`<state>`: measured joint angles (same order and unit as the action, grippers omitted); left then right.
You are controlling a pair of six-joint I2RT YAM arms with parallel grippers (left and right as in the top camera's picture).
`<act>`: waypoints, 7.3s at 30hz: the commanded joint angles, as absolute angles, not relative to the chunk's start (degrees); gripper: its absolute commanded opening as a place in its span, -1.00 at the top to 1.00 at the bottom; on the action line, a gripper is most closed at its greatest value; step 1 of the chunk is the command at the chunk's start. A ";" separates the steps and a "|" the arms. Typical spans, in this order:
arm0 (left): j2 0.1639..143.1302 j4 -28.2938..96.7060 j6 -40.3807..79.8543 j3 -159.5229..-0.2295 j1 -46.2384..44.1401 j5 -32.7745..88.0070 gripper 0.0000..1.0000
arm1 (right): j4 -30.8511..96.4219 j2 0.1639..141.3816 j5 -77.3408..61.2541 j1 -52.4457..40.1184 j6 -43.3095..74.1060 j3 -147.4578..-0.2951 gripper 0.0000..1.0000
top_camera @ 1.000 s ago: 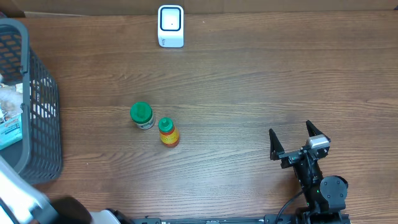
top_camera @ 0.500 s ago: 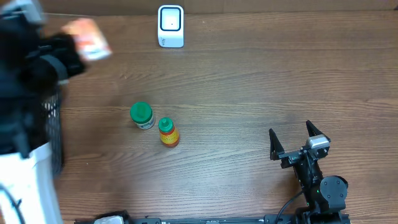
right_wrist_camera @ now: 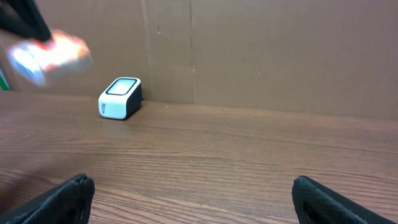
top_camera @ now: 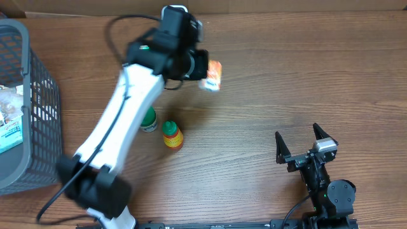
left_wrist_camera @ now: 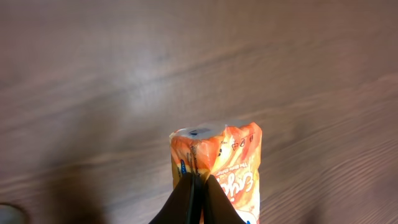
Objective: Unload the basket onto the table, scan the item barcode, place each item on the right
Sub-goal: 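Carry the small orange packet out and set it right of the bottle, then reach into the basket and grasp the green tissue-wipes pack with the left gripper, then place the green wipes pack on top of the orange packet, then reach into the basket and grasp the clear dried-mushroom bag with the left gripper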
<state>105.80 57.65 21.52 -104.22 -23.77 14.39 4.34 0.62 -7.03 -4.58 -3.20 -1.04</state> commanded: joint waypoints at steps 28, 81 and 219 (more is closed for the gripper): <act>94.54 74.11 17.93 -127.68 6.96 13.78 -0.05 | 4.12 0.16 -6.48 -4.43 -3.05 -0.47 -1.00; 134.02 64.03 7.66 -110.08 46.04 -10.48 -0.44 | 4.12 0.16 -6.46 -4.43 -3.05 -0.47 -1.00; 133.69 52.71 6.24 -114.45 37.87 -1.39 -0.47 | 4.12 0.16 -6.48 -4.43 -3.05 -0.47 -1.00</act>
